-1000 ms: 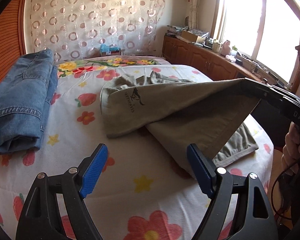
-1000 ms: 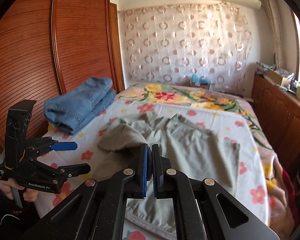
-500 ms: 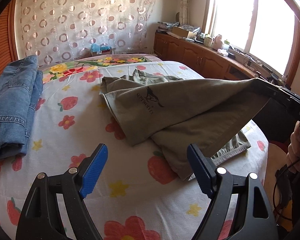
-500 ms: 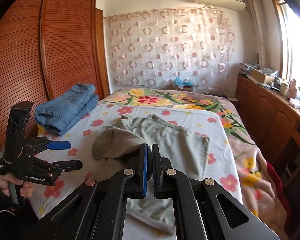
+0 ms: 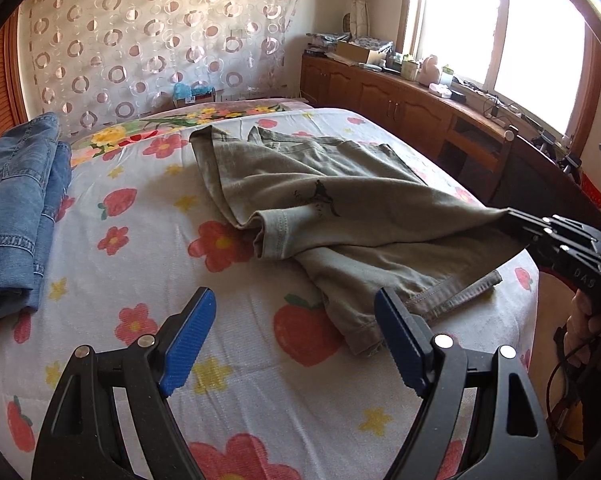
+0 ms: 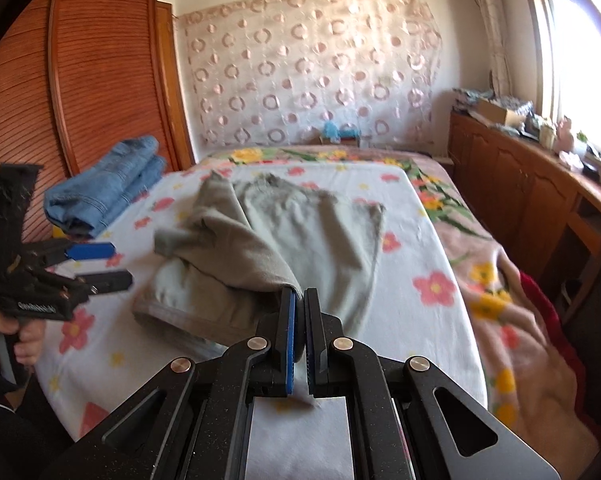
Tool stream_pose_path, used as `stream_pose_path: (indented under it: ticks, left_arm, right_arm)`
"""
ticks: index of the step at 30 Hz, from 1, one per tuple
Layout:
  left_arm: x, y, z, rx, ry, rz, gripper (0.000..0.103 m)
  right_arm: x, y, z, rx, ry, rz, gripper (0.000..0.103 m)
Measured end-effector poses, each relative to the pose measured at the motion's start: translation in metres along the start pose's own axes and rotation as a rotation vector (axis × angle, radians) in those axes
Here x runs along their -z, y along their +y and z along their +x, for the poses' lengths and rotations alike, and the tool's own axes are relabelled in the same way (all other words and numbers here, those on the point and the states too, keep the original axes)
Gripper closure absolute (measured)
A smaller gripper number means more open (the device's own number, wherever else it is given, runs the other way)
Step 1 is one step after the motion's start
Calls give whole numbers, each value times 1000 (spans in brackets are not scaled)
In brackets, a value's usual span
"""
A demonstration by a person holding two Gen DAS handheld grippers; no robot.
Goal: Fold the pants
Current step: 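Fold the held edge over onto the folded leg and open the right gripper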
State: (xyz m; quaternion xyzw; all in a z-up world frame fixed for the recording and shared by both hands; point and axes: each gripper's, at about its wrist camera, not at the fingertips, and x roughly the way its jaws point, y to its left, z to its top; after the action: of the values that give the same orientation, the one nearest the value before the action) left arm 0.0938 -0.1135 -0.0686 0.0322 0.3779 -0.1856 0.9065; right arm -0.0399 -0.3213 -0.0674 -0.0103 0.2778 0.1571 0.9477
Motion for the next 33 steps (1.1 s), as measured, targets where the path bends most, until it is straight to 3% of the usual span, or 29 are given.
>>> stream_pose_path:
  ticks: [26, 31, 33]
  left_arm:
    - [9, -17, 27, -20, 93, 47, 21]
    - [10, -14, 27, -1, 93, 24, 21]
    - [9, -13, 25, 2, 87, 19, 21]
  right_arm:
    - [-8, -6, 5, 21, 98, 60, 99]
    - [-5, -10, 0, 45, 101, 67, 76]
    - [-4, -14, -6, 51, 98, 71, 72]
